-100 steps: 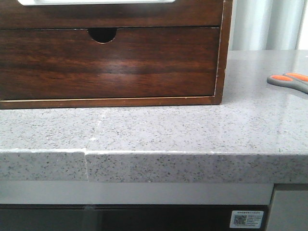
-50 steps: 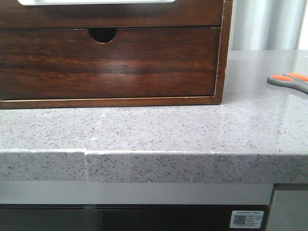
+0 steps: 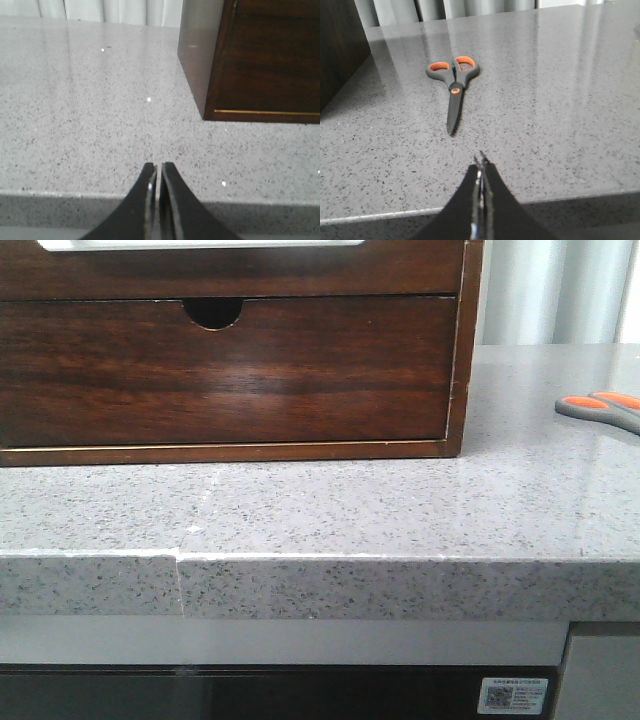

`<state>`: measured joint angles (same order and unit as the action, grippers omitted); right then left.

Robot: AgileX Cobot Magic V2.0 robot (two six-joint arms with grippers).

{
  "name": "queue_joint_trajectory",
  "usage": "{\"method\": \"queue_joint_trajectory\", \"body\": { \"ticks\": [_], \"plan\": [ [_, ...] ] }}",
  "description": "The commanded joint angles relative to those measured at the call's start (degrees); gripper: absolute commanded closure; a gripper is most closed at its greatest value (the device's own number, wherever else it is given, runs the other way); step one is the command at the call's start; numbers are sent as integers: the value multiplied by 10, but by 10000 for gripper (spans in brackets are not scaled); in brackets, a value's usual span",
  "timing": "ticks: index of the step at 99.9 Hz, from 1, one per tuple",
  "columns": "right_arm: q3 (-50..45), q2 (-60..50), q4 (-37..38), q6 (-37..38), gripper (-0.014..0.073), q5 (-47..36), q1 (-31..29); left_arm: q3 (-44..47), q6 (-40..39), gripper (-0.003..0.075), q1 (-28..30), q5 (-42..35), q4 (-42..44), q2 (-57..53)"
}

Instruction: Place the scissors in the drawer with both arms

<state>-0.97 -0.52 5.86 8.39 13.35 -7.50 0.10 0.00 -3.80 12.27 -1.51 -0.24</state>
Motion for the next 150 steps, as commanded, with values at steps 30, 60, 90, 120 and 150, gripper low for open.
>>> {"method": "queue_joint_trajectory", "body": {
  "ticks": [30, 60, 90, 120, 150],
  "plan": [
    [-6, -11, 11, -3, 654, -90, -2, 14, 0, 739, 1, -89, -36, -19],
    [27, -6, -42, -3, 654, -78, -1, -37, 0, 739, 1, -95, -6, -17],
    [137, 97, -82, -3, 654, 27, 2, -144, 0, 739, 1, -84, 62, 72],
    [167, 145, -93, -3, 654, 13, 2, -172, 0, 636, 1, -182, 62, 198],
    [167, 145, -93, -3, 654, 12, 2, -175, 0, 404, -7, -415, 275, 324]
  ]
}}
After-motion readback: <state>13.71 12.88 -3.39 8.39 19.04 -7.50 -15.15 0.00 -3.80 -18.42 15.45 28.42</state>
